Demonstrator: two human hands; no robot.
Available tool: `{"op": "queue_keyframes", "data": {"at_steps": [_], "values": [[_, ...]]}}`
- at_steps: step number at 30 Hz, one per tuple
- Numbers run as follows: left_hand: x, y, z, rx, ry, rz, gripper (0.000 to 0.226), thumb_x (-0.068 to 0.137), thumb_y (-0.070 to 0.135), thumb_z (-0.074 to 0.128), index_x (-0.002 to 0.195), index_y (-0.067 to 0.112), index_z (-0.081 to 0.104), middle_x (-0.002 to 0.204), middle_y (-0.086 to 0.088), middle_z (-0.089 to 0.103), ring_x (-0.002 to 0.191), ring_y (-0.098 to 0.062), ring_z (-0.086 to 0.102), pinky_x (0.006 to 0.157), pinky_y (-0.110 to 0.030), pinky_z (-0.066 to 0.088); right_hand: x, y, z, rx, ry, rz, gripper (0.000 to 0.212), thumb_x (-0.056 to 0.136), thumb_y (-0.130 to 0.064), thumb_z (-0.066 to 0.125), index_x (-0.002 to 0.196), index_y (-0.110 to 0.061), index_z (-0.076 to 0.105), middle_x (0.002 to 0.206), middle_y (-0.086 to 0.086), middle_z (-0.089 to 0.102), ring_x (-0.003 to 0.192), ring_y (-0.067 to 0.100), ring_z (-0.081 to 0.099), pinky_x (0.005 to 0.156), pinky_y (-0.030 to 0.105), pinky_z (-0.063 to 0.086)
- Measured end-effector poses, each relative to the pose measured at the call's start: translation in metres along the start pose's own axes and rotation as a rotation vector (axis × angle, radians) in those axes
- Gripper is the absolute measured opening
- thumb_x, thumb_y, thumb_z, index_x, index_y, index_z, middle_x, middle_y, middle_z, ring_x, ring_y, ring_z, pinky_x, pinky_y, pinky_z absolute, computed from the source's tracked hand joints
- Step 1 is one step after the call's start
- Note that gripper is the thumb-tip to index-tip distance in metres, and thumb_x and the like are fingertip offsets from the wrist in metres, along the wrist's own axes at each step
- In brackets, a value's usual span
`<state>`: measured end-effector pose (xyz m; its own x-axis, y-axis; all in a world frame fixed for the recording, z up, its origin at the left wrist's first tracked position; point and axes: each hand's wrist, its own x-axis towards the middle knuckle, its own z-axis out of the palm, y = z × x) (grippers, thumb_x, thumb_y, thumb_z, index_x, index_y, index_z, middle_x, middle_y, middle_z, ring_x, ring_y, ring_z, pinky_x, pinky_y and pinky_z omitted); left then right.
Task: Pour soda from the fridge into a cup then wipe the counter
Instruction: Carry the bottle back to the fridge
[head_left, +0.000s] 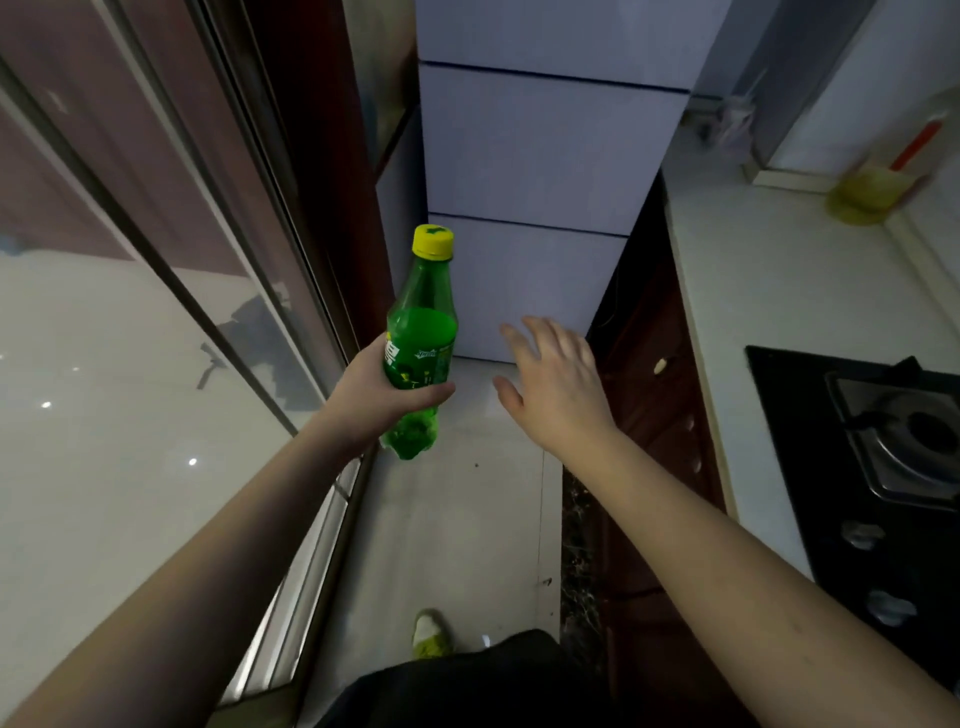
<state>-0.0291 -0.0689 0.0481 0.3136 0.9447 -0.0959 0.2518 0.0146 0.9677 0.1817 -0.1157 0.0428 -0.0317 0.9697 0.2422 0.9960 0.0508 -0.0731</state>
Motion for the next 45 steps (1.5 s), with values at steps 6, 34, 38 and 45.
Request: {"op": "queue_keyframes", "data": {"at_steps": [6, 34, 38, 45], "values": [[0.067, 0.013, -0.034, 0.002, 0.025, 0.010, 0.071, 0.046, 0.042, 0.087, 0.109, 0.019, 0.063, 0.099, -0.003, 0.073, 0.096, -0.021, 0.070, 0.091, -0.052, 0.055, 0.060, -0.004, 0.010, 0.030, 0.010, 0.018, 0.059, 0.092, -0.037, 0.054, 0.144, -0.014, 0.039, 0.144, 0.014, 0.041, 0.134, 0.032, 0.034, 0.111, 0.045, 0.024], [0.387, 0.101, -0.045, 0.119, 0.349, -0.002, 0.059, 0.068, 0.027, 0.088, 0.118, 0.022, 0.058, 0.107, 0.005, 0.069, 0.100, -0.015, 0.065, 0.085, -0.035, 0.053, 0.417, 0.125, 0.069, 0.093, 0.175, -0.190, 0.060, 0.087, -0.035, 0.061, 0.140, -0.012, 0.044, 0.140, 0.016, 0.046, 0.128, 0.035, 0.041, 0.108, 0.050, 0.032], [0.412, 0.111, -0.066, 0.130, 0.371, 0.019, 0.060, 0.067, 0.029, 0.088, 0.119, 0.022, 0.058, 0.107, 0.004, 0.069, 0.100, -0.015, 0.065, 0.086, -0.036, 0.053, 0.462, 0.117, 0.066, 0.109, 0.205, -0.208, 0.061, 0.086, -0.033, 0.063, 0.140, -0.010, 0.046, 0.140, 0.018, 0.047, 0.129, 0.037, 0.041, 0.108, 0.050, 0.032], [0.456, 0.126, -0.091, 0.083, 0.320, 0.076, 0.047, 0.069, 0.019, 0.088, 0.101, 0.037, 0.059, 0.101, 0.012, 0.069, 0.095, -0.005, 0.065, 0.077, -0.024, 0.052, 0.536, 0.097, 0.067, 0.097, 0.322, -0.240, 0.058, 0.084, -0.027, 0.067, 0.135, -0.005, 0.050, 0.135, 0.020, 0.051, 0.125, 0.038, 0.045, 0.107, 0.049, 0.032]]}}
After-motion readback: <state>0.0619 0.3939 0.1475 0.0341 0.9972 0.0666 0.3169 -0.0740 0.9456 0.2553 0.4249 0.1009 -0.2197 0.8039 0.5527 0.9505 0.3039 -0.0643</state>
